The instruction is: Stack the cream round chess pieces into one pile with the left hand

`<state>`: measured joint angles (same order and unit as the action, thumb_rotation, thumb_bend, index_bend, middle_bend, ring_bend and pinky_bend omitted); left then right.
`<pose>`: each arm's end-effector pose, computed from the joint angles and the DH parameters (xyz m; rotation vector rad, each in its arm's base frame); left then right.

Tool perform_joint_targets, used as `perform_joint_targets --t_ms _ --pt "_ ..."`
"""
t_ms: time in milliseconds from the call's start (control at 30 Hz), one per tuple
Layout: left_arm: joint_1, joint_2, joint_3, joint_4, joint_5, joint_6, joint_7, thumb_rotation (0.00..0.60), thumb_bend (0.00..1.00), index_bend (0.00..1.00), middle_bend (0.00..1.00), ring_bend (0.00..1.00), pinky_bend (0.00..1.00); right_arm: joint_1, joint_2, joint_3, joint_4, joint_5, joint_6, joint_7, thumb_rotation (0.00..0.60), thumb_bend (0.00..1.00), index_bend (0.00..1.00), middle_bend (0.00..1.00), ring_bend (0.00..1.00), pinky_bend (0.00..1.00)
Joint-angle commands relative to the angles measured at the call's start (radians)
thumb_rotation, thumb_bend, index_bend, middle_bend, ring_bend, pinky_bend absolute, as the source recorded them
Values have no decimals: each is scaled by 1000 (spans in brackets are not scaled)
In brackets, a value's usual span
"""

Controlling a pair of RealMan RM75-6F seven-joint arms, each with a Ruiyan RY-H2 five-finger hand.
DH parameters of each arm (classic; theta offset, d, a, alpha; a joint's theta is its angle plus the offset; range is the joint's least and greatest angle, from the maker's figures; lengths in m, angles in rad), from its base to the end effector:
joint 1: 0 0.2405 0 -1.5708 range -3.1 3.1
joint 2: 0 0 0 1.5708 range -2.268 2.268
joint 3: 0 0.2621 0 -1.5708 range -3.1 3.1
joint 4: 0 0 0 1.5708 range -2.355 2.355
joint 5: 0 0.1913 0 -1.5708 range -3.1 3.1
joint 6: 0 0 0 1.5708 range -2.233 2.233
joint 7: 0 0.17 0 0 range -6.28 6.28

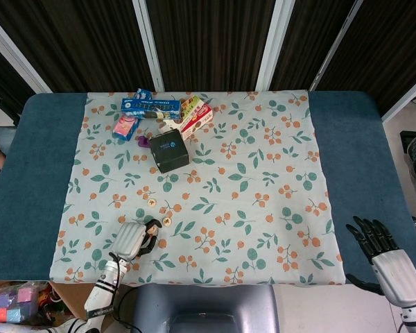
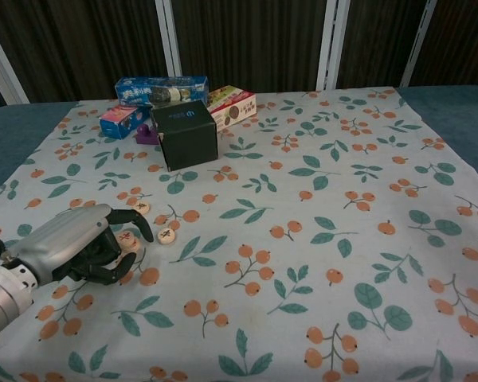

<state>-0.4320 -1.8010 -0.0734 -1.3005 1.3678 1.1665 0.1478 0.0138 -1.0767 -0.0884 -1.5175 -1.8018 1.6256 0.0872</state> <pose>-0.2009 0.2801 -0.0644 -1.6940 -1.1537 -1.0543 -0.2968 -0.1525 0.1770 1.6249 -0.8268 0.9761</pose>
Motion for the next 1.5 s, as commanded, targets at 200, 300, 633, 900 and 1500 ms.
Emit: perform_joint_targets --t_ms 200,300,633,900,1500 --pt "2 -7 0 10 -9 -4 18 600 527 376 1000 1000 1000 0 0 1 0 0 0 0 600 143 0 0 0 0" --pt "3 -6 -2 9 -14 -6 18 600 527 381 1000 1000 1000 0 0 1 0 0 0 -1 600 143 0 0 0 0" --pt "11 5 -3 9 -20 -1 11 600 527 387 1000 1000 1000 0 0 1 -3 2 -2 -4 600 143 0 0 0 0" --pt "14 17 1 4 -5 -1 -33 600 527 393 1000 1000 1000 0 -1 3 -2 5 -3 -6 600 143 0 0 0 0" --pt "-29 -49 -79 -18 2 55 63 600 436 372 1000 1000 1000 2 -1 0 -1 -2 -6 -4 600 143 0 0 0 0"
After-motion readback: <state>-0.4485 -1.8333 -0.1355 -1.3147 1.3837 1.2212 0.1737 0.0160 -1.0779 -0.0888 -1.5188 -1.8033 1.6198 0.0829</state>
